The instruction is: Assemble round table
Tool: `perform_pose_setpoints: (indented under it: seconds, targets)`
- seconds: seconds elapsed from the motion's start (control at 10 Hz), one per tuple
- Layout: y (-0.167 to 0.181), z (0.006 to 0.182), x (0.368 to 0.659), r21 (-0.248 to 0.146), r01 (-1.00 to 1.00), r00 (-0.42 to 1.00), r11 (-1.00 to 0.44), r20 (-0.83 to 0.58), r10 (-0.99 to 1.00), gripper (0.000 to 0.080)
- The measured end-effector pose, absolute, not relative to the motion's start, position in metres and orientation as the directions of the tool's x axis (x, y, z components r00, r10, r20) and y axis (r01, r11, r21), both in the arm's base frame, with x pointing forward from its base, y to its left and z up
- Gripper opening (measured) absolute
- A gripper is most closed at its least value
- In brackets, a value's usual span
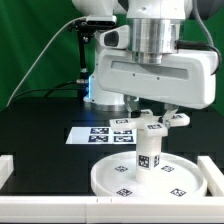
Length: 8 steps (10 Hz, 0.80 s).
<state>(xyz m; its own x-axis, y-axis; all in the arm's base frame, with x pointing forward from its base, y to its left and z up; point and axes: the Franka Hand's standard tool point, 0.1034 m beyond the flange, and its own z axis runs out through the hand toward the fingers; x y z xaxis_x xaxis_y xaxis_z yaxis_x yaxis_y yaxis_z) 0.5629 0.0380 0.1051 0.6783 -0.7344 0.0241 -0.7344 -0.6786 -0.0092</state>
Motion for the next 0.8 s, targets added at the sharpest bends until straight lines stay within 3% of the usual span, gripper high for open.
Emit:
perform_pose_setpoints:
  seconds: [0.4, 0.6, 0.7, 0.8]
  targets:
    - [0.038, 0.1045, 0.5609, -0.084, -0.963, 0.26, -0.258, -0.019, -0.965, 0.0445]
    - [0.0384, 0.1048, 0.5607, -0.083, -0.989, 0.127, -0.124, -0.036, -0.991, 0.0445]
    - [0.0384, 0.1048, 0.5607, -0.083, -0.988, 0.132, -0.128, -0.036, -0.991, 0.0445]
    - [0.039, 0.1042, 0.5605, -0.082, -0.987, 0.138, -0.135, -0.036, -0.99, 0.0585]
